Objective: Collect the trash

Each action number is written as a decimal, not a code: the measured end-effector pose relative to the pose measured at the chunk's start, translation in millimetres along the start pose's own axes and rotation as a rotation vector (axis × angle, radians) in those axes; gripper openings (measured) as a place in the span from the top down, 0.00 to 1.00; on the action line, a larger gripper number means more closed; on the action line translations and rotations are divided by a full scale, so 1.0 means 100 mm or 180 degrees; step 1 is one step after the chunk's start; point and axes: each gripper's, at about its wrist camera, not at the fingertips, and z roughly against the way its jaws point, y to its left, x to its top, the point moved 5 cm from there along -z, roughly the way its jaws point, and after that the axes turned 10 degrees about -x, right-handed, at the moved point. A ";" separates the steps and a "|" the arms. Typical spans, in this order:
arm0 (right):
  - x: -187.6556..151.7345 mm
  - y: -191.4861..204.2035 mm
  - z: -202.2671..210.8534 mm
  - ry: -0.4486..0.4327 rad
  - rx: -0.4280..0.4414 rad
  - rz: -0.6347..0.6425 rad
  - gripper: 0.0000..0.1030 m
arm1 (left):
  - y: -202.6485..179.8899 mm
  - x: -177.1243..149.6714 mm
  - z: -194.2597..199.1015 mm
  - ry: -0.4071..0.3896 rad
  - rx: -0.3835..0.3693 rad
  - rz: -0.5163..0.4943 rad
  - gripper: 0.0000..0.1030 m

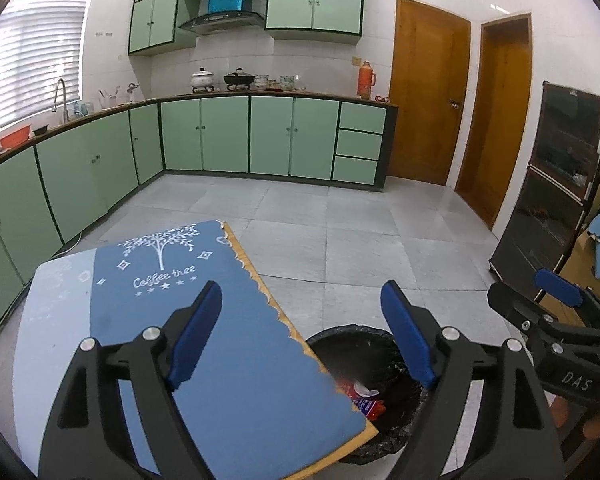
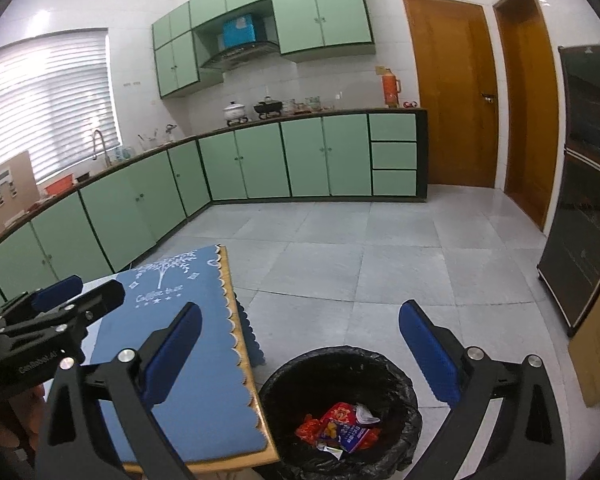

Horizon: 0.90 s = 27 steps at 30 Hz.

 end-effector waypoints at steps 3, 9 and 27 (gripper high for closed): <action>-0.02 0.06 0.07 -0.0007 0.0016 0.0029 0.06 | 0.03 -0.04 0.10 -0.0007 0.0018 0.0016 0.21; -0.11 0.11 0.23 -0.0024 0.0059 0.0033 0.06 | 0.12 -0.11 0.32 -0.0086 0.0084 0.0039 0.17; -0.14 0.20 0.58 -0.0205 0.0187 0.0074 0.06 | 0.17 -0.17 0.64 -0.0218 0.0203 0.0026 0.11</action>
